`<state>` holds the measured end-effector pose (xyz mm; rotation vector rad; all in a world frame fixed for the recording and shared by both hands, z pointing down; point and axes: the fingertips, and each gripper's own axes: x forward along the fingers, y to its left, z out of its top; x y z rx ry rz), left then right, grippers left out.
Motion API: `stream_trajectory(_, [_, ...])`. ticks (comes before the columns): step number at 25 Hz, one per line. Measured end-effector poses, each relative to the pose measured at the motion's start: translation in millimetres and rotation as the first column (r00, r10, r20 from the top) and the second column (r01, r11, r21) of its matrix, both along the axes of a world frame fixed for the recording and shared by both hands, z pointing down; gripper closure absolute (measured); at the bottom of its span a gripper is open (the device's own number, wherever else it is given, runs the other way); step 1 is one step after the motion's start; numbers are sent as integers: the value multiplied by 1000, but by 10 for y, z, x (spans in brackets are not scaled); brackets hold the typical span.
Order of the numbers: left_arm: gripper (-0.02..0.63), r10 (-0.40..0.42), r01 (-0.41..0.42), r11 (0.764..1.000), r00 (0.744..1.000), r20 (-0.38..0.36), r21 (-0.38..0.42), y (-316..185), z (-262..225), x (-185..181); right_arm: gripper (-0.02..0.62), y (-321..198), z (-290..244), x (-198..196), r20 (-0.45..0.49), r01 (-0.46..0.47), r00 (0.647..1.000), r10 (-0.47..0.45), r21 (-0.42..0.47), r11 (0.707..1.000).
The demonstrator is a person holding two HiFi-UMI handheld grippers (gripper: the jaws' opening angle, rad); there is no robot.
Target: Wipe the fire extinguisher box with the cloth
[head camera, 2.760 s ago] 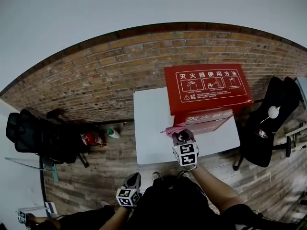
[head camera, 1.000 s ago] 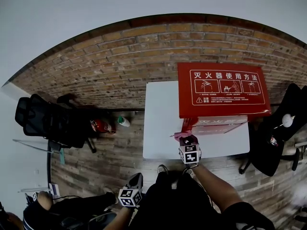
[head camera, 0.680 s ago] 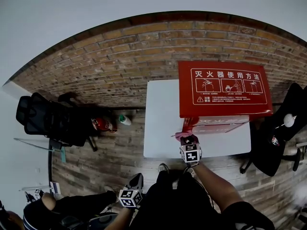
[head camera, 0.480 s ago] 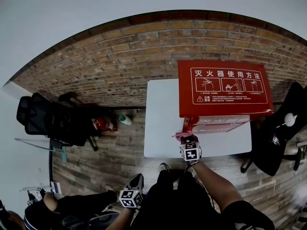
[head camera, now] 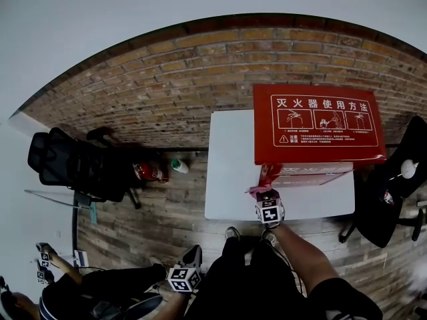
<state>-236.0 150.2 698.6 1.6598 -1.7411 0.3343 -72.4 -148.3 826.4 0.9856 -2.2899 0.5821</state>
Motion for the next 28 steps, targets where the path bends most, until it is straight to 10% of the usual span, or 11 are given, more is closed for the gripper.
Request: stream_trajectory(28, [589,6,-6,1000,1000,20,-20,123,-55,-12,500,57,600,33,-151,60,986,-74,-93,994])
